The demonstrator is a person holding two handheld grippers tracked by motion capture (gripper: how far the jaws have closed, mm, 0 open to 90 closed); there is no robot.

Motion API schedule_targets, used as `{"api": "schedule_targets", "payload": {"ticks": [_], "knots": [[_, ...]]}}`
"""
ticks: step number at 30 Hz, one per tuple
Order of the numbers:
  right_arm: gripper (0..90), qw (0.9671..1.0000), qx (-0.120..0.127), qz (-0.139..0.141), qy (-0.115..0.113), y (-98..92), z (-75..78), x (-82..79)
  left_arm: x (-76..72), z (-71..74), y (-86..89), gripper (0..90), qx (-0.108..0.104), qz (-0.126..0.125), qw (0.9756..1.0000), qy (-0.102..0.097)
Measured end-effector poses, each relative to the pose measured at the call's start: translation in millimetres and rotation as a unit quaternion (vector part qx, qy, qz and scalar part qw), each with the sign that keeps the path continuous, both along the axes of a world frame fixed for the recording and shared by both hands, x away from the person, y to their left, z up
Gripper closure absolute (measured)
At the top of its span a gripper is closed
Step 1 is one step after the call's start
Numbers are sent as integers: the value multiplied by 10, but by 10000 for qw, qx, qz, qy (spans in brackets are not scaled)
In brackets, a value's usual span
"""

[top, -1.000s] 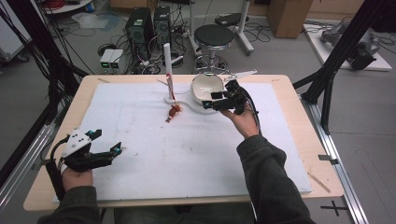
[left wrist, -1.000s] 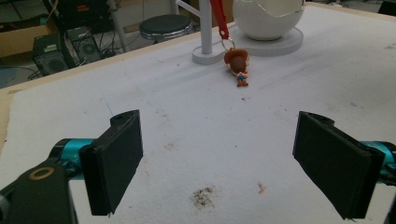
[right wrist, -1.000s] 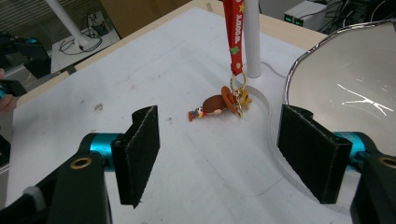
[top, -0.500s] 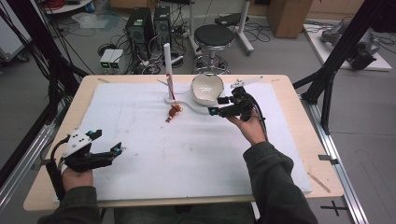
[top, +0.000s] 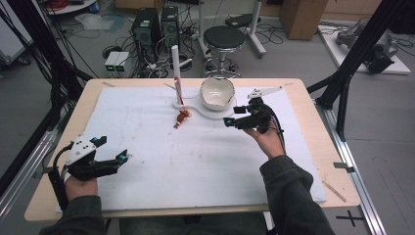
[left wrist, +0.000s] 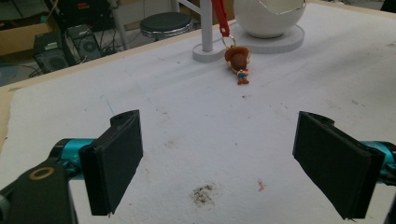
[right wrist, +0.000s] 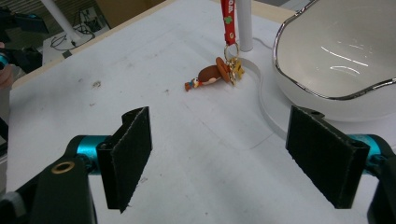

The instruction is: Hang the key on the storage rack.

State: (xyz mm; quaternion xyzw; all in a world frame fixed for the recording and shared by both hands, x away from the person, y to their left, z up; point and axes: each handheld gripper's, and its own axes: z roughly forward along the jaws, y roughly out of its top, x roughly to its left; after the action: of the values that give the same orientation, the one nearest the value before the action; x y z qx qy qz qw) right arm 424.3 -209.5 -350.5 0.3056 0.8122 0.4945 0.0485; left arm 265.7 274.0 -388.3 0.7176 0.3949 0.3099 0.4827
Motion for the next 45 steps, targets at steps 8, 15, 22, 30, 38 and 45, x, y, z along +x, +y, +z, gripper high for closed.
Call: {"api": "schedule_targets", "payload": {"ticks": [8,15,22,30,38,45], "knots": [[207,9999,-6,-103,-34,-104,-53,-86,0,-1,-1,164,7,10,10000,7],[199,9998,2,-199,-42,-235,-111,-178,5,-8,-16,164,32,15,10000,17],[178,9996,-3,-268,-40,-319,-114,-247,6,-8,-19,164,53,13,10000,26],[165,9994,-60,-303,-127,-367,-158,-340,4,-8,-16,164,44,34,10000,27],[145,9991,-102,-385,-117,-460,-226,-419,6,-9,-18,164,58,43,10000,50],[141,9988,-98,-456,-168,-549,-258,-497,6,-15,-21,164,38,41,10000,81]]}}
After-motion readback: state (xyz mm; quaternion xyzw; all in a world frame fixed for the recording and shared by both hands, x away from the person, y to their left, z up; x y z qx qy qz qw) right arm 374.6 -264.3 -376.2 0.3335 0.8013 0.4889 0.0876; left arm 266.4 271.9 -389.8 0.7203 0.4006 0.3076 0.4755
